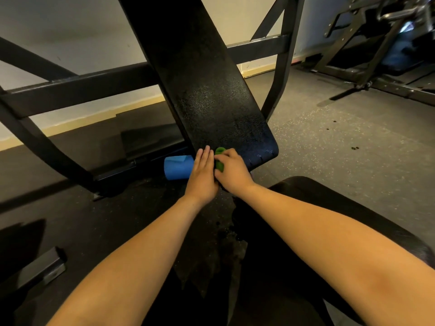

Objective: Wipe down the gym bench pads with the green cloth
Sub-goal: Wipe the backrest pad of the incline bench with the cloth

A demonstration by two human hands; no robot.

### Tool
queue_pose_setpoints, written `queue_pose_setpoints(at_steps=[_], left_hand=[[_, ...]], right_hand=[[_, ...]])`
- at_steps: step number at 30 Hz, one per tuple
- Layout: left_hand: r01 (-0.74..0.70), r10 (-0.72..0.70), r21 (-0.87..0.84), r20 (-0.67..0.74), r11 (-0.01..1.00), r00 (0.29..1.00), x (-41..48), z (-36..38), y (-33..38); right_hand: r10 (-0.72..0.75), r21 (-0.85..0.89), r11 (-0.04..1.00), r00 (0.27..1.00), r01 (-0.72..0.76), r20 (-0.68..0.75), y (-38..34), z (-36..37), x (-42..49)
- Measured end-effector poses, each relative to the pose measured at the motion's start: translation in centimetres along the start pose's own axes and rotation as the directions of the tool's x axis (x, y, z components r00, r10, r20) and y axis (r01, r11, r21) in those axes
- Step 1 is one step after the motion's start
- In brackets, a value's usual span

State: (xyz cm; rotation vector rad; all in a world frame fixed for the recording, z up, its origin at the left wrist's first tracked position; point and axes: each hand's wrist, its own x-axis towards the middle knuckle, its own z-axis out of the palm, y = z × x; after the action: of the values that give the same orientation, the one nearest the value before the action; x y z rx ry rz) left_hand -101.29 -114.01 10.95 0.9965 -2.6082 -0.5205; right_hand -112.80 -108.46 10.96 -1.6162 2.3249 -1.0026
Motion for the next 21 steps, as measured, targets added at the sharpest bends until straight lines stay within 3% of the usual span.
queue_pose_setpoints(at_steps=[3, 7, 9, 13, 15, 17, 19, 21], left_hand=[[0.018, -0.018, -0.016, -0.008, 1.0, 1.0, -0.2, 0.3, 0.1], [0.041, -0.04, 0.029, -0.046, 0.999, 0.998, -0.2, 0.7, 0.3], [0.067, -0.063, 0.061, -0.076, 0.996, 0.995, -0.2, 0.9, 1.0], [0.106, -0.096, 0.157, -0.068, 0.982, 0.993, 0.0, 1.2, 2.5], [0.133, -0.116, 0.184, -0.101, 0.974, 0.988, 0.5, 1.2, 3.0], [0.131, -0.097, 0.249, -0.142, 0.96, 0.985, 1.3, 1.2, 3.4], [0.102, -0.062, 0.281, -0.146, 0.954, 0.987, 2.2, 1.1, 3.6], [0.084, -0.049, 0.289, -0.127, 0.954, 0.991, 3.3, 1.0, 4.1]], right_hand=[[-0.104, -0.035, 0.994, 0.994, 0.105, 0.036, 0.7, -0.1, -0.6], [-0.208, -0.279, 0.932, 0.972, 0.23, 0.107, 4.4, -1.9, -1.1], [-0.133, -0.301, 0.942, 0.989, 0.148, 0.071, 7.0, -2.8, -0.4], [0.222, -0.116, 0.967, 0.974, -0.225, -0.037, 11.5, -5.5, 1.7], [0.249, -0.093, 0.963, 0.967, -0.252, -0.042, 11.5, -6.0, 2.2], [0.05, -0.098, 0.994, 0.998, -0.052, -0.023, 9.5, -5.4, 2.4], [-0.197, -0.143, 0.968, 0.978, 0.205, 0.069, 7.0, -4.0, 2.1], [-0.299, -0.197, 0.928, 0.947, 0.317, 0.115, 6.3, -3.4, 2.1]])
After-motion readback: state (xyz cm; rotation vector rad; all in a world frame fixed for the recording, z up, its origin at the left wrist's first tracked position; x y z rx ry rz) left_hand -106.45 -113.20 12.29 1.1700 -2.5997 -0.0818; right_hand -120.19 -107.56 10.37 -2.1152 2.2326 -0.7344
